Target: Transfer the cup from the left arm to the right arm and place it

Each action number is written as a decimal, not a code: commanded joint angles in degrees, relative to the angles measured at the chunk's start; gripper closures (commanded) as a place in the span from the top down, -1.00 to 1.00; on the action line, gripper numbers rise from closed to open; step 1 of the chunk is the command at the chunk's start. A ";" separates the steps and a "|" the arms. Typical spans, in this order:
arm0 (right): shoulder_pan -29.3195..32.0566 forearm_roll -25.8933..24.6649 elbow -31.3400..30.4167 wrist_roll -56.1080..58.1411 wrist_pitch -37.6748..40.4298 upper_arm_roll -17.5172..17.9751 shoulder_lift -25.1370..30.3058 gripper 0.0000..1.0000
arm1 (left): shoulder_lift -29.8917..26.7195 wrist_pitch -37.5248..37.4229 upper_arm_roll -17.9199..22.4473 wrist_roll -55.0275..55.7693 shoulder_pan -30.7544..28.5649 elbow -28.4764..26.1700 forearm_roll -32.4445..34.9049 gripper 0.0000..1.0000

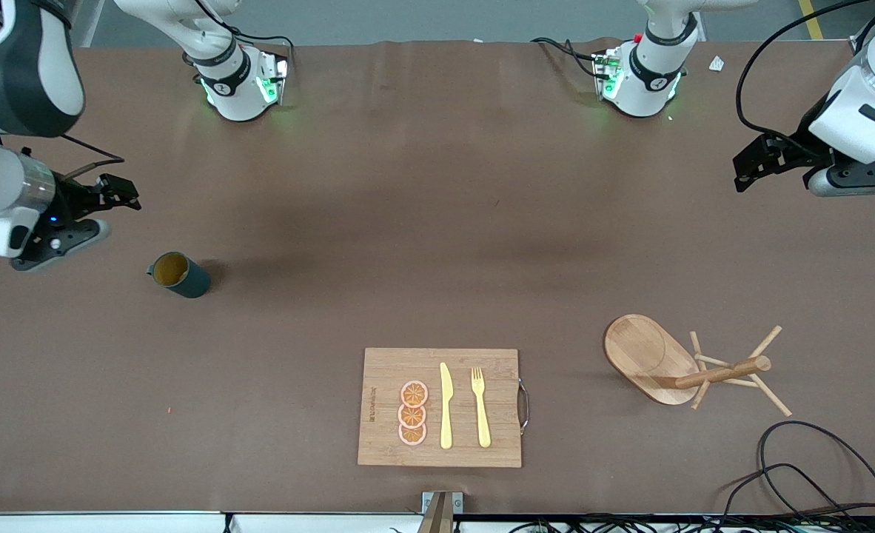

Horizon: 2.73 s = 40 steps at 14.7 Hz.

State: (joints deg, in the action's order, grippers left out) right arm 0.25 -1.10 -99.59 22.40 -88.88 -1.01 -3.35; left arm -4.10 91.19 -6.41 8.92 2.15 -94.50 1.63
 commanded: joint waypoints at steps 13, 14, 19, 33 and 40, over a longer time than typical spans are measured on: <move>4.23 0.83 21.28 -18.00 16.63 -0.13 -1.75 1.00 | -0.56 -0.04 -0.09 -1.36 -0.39 0.64 0.21 1.00; 3.97 0.40 21.20 -17.83 16.98 0.04 -1.49 1.00 | -0.47 -0.04 -0.10 -1.36 -0.39 0.72 0.21 1.00; 3.18 0.74 15.77 -18.09 16.64 0.31 2.54 1.00 | -0.56 0.04 -0.10 -1.71 -0.39 0.73 0.21 1.00; -0.69 2.06 7.31 -20.90 10.84 -1.62 12.75 1.00 | 0.40 -0.04 0.26 -7.87 -0.83 2.83 0.83 1.00; 0.36 4.52 7.48 -20.90 8.82 -1.80 12.40 1.00 | 0.76 -0.66 0.34 -5.59 -1.09 3.27 -0.05 1.00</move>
State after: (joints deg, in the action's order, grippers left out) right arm 0.42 1.91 -90.49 2.46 -78.93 -2.30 7.65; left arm -3.93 91.20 -6.09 2.36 1.37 -92.50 1.63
